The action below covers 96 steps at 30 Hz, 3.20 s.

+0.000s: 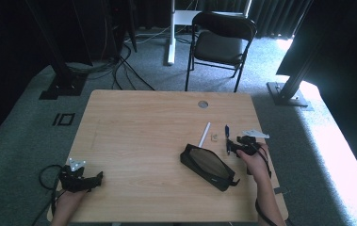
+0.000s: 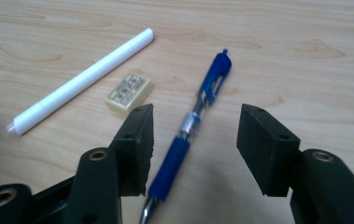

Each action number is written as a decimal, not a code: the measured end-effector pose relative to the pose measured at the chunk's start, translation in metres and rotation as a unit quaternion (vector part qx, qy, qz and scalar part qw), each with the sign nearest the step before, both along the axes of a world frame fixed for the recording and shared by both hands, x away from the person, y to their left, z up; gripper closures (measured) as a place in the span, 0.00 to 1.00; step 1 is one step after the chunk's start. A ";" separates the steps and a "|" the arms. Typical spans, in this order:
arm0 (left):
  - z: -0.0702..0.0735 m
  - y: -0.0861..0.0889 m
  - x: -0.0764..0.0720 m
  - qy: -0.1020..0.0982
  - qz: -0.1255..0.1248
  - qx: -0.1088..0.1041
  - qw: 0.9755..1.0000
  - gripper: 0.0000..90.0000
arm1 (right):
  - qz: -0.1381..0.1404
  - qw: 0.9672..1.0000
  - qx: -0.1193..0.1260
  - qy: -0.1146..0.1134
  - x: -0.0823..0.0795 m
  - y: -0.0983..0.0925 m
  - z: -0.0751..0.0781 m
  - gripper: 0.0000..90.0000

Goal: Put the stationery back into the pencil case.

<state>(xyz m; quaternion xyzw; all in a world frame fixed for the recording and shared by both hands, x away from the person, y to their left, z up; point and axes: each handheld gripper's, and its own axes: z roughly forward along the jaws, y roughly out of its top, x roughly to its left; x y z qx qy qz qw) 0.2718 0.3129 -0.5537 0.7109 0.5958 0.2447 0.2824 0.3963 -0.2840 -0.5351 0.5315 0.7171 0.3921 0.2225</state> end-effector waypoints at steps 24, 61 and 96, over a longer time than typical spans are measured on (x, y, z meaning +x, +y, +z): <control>0.000 0.000 0.000 0.000 0.000 0.000 1.000 0.00 | -0.042 0.996 -0.062 0.039 0.030 0.023 -0.013 0.67; 0.000 0.000 0.000 0.000 0.000 0.000 1.000 0.00 | -0.075 0.996 0.023 0.043 0.018 0.003 0.013 0.88; 0.000 0.000 0.000 0.000 0.000 0.000 1.000 0.00 | 0.036 0.997 0.070 -0.001 -0.030 0.014 0.069 0.88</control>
